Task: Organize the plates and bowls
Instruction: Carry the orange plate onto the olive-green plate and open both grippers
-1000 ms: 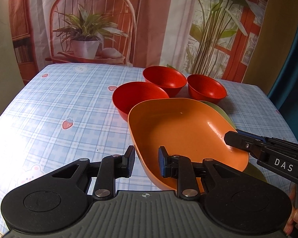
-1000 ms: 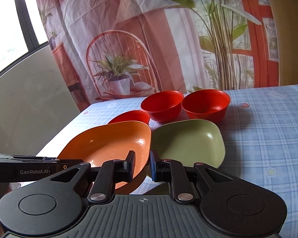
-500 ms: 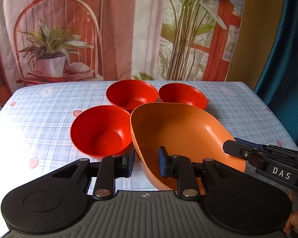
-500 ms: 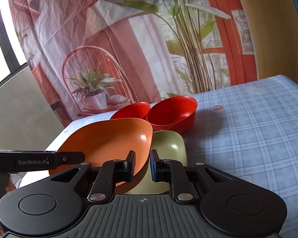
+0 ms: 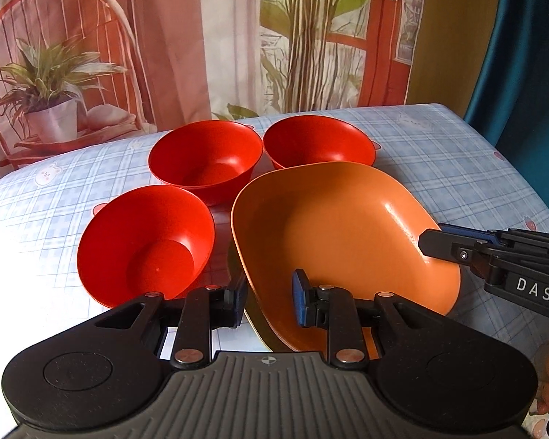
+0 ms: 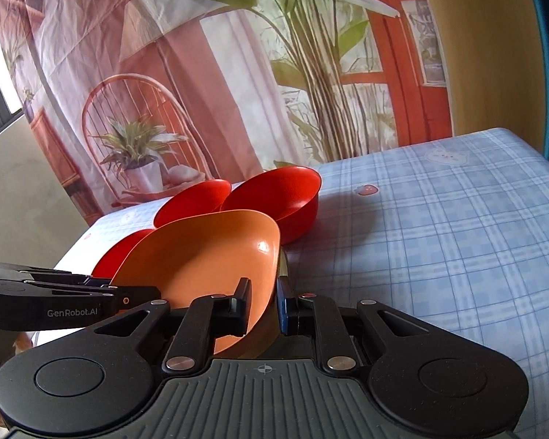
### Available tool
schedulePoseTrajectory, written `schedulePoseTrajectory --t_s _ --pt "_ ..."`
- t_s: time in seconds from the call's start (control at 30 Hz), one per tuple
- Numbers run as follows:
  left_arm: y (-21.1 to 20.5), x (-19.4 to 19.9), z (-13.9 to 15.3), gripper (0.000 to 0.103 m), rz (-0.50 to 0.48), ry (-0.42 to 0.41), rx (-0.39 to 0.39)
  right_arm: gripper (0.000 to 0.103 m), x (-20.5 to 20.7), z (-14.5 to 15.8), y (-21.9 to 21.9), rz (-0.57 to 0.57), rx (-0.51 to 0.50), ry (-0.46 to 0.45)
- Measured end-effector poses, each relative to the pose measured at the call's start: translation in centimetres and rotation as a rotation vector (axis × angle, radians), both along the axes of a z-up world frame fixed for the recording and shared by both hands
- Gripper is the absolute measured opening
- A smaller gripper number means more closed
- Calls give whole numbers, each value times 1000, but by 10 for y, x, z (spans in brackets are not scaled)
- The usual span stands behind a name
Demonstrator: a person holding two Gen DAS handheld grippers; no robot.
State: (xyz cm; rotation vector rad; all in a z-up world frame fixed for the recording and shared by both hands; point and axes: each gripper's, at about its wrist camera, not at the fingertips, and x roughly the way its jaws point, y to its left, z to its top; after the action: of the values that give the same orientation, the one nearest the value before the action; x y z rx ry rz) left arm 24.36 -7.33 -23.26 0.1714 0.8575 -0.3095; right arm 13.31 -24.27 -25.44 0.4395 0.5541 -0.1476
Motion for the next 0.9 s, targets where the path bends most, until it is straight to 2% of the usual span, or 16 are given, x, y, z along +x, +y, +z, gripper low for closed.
schedulePoseTrajectory --t_s 0.23,0.37,0.9 --pt "2 1 -8 28 4 28 7 15 7 -6 -1 14 -5 26" --pt "2 1 -7 33 1 34 15 15 8 -8 2 25 -6 33" --pt "3 10 -14 33 10 45 35 12 16 -12 3 12 -56 45"
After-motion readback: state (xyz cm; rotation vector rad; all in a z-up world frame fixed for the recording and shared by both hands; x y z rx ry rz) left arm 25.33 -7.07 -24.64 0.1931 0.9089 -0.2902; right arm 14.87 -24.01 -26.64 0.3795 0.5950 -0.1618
